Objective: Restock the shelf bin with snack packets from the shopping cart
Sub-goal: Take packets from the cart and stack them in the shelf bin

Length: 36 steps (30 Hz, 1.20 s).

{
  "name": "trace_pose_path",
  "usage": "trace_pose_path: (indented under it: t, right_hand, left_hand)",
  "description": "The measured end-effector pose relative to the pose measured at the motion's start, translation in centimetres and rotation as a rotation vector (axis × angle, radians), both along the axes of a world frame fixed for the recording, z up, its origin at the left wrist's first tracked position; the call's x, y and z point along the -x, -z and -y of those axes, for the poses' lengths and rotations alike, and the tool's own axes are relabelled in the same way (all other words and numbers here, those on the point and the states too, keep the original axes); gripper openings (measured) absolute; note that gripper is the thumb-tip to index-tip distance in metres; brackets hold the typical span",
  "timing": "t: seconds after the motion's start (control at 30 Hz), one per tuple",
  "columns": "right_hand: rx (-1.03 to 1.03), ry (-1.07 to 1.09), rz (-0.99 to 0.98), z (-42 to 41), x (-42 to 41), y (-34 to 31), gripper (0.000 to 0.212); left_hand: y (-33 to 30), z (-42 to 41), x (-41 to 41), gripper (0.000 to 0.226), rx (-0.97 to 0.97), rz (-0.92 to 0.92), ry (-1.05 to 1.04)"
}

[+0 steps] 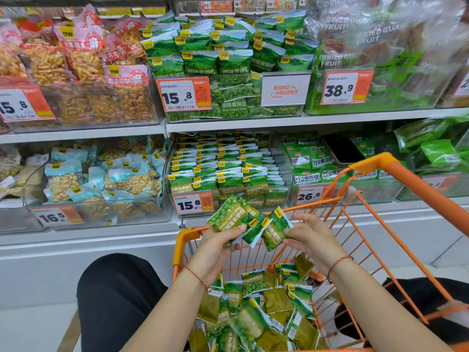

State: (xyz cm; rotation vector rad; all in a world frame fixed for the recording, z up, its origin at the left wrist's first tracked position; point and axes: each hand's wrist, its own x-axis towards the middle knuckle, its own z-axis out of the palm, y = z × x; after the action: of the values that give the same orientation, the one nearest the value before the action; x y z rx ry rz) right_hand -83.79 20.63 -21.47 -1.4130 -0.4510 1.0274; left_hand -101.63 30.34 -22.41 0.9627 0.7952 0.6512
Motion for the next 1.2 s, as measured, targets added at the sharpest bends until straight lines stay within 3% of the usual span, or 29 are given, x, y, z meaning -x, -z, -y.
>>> trace_pose_path:
  t: [0.07, 0.23, 0.33, 0.43, 0.5, 0.57, 0.63, 0.7, 0.77, 0.8, 0.93, 0.97, 1.07, 1.1, 1.2]
  right_hand:
    - [-0.035, -0.071, -0.073, 0.0, 0.3, 0.0, 0.040]
    - [-0.048, -0.312, -0.162, 0.0, 1.1, -0.2, 0.032]
    - [-0.042, -0.381, -0.230, 0.1, 1.3, -0.3, 0.032]
    - [-0.012, -0.422, -0.259, 0.1, 1.4, 0.0, 0.034]
    - [-0.012, -0.385, -0.317, -0.1, 1.5, 0.3, 0.038]
    - [-0.020, -0.356, -0.376, -0.2, 1.7, 0.3, 0.037]
    - [-0.014, -0.376, -0.395, 0.0, 2.1, 0.3, 0.018]
    - [-0.002, -0.368, -0.401, 0.0, 2.3, 0.4, 0.032]
    - [-0.017, -0.337, -0.424, 0.0, 2.4, 0.3, 0.024]
    - [-0.028, -0.312, -0.442, -0.1, 2.3, 0.5, 0.020]
    - [-0.070, -0.242, -0.388, -0.3, 2.2, 0.5, 0.018]
    - [-0.087, -0.229, -0.359, -0.3, 2.2, 0.5, 0.018]
    - [-0.120, -0.211, -0.269, -0.4, 2.2, 0.6, 0.023]
    - [-0.122, -0.222, -0.230, -0.4, 2.1, 0.7, 0.025]
    - [-0.094, -0.204, -0.140, -0.7, 2.1, 1.0, 0.043]
  left_hand:
    - [0.2, 0.1, -0.1, 0.059, -0.038, -0.019, 0.018]
    - [0.7, 0.4, -0.9, 0.047, -0.215, -0.062, -0.026]
    - [0.8, 0.8, -1.2, 0.024, -0.286, -0.113, -0.032]
    - [0.4, 1.1, -1.3, 0.017, -0.301, -0.142, -0.041]
    - [0.3, 1.1, -1.3, 0.024, -0.243, -0.143, -0.050]
    - [0.2, 1.1, -1.4, 0.045, -0.194, -0.163, -0.057]
    - [0.2, 1.2, -1.4, 0.054, -0.194, -0.159, -0.055]
    - [0.4, 1.2, -1.4, 0.039, -0.215, -0.085, -0.040]
    - [0.6, 1.1, -1.3, 0.017, -0.257, -0.026, -0.067]
    - [0.5, 1.1, -1.2, 0.020, -0.288, -0.017, -0.107]
    - [0.9, 0.3, -1.0, 0.069, -0.386, 0.052, -0.216]
    - [1.0, 0.2, -1.0, 0.073, -0.417, 0.016, -0.207]
    - [0.8, 0.5, -1.1, 0.049, -0.463, -0.099, -0.099]
    - [0.8, 0.8, -1.2, 0.051, -0.442, -0.108, -0.066]
    - [0.6, 1.3, -1.3, 0.098, -0.381, -0.079, -0.045]
